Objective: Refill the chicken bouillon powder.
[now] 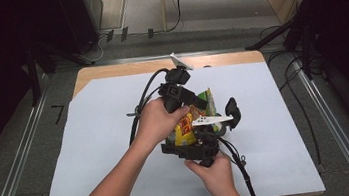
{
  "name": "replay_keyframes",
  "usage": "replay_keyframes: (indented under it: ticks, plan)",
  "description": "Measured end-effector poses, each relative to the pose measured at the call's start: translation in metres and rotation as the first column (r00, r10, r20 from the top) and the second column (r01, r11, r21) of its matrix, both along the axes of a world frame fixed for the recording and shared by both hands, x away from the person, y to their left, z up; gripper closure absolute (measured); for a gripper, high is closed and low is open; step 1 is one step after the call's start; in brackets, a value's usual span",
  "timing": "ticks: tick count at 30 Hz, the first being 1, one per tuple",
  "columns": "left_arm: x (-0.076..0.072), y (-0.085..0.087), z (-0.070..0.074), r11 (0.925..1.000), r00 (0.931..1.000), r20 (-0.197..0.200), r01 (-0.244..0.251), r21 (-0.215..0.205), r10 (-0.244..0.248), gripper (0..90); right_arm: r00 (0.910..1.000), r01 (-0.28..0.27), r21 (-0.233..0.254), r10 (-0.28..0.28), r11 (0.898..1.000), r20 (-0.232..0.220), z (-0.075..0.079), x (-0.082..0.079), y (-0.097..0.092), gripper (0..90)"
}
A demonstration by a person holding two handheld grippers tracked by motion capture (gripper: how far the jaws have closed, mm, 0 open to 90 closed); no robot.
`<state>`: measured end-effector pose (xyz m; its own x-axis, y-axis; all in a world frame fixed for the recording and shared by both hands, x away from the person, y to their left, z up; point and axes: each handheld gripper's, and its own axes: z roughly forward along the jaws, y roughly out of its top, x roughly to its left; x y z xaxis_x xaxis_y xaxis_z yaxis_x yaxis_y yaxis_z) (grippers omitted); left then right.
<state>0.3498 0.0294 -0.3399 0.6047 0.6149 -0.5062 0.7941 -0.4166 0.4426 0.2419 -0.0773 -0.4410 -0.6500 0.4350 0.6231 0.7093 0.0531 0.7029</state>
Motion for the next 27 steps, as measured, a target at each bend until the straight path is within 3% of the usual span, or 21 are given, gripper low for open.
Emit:
replay_keyframes:
  ticks: [4,8,15,21,27]
  plan:
    - [-0.004,0.004,-0.002,0.9998,0.9998,0.020,0.011,-0.014,-0.011,81.8,0.9997,0.000,-0.020,0.001,1.000,0.023,-0.002,-0.002,0.003,67.9]
    - [-0.010,0.012,-0.007,0.9988,0.9981,0.055,0.030,-0.038,-0.027,78.9,0.9970,-0.003,-0.067,0.008,0.998,0.077,-0.007,-0.006,0.008,64.5]
    - [-0.014,0.025,-0.016,0.9977,0.9991,0.040,0.013,-0.067,-0.011,79.5,0.9934,-0.022,-0.138,0.037,0.990,0.108,-0.012,-0.011,0.017,63.1]
    - [-0.017,0.031,-0.019,0.9977,0.9991,0.042,0.014,-0.067,-0.011,78.8,0.9837,-0.042,-0.188,0.074,0.981,0.164,-0.021,-0.019,0.026,63.5]
    - [-0.016,0.034,-0.026,0.9953,0.9992,0.030,0.030,-0.092,-0.027,78.0,0.9813,-0.050,-0.231,0.091,0.972,0.170,-0.028,-0.021,0.028,60.9]
